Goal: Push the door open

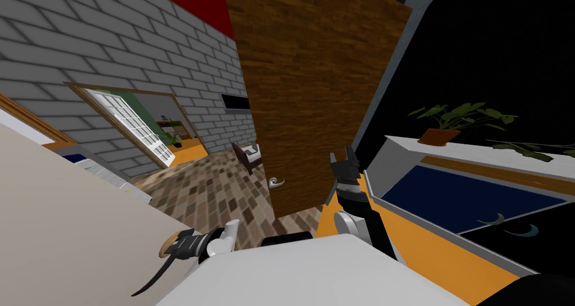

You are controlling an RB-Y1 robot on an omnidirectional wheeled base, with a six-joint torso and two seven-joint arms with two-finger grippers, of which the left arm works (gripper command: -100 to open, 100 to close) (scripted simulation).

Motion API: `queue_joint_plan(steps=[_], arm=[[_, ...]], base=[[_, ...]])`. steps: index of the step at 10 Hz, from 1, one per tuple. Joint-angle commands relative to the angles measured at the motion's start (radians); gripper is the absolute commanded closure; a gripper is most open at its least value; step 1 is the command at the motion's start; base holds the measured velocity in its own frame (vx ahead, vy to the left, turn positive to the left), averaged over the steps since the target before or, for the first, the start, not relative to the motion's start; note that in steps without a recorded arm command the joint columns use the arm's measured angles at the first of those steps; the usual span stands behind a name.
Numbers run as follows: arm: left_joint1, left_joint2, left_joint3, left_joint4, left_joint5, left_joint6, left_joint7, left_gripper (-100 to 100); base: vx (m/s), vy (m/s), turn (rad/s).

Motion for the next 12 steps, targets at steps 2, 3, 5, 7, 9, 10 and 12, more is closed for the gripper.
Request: queue_joint_plan(steps=[2, 3, 5, 7, 9, 10, 12], arm=[[0.006, -0.003, 0.004, -0.055, 0.002, 0.011, -0.012, 100], [0.004, 0.012, 0.027, -0.057, 0.018, -0.005, -0.019, 100], [0.002, 0.021, 0.054, -0.06, 0.036, -0.023, -0.026, 100], [0.002, 0.021, 0.054, -0.06, 0.036, -0.023, -0.026, 100], [-0.002, 0.021, 0.1, -0.065, 0.069, -0.055, -0.038, 100], [-0.003, 0.019, 0.109, -0.066, 0.075, -0.061, -0.041, 100], [-0.006, -0.007, 0.154, -0.071, 0.106, -0.091, -0.053, 100]], base=[[0.011, 0.052, 0.015], [0.012, 0.076, -0.107], [0.019, 0.118, -0.077], [0.005, 0.109, -0.017], [0.004, 0.165, -0.138], [0.016, 0.17, -0.056], [0.006, 0.193, -0.106]])
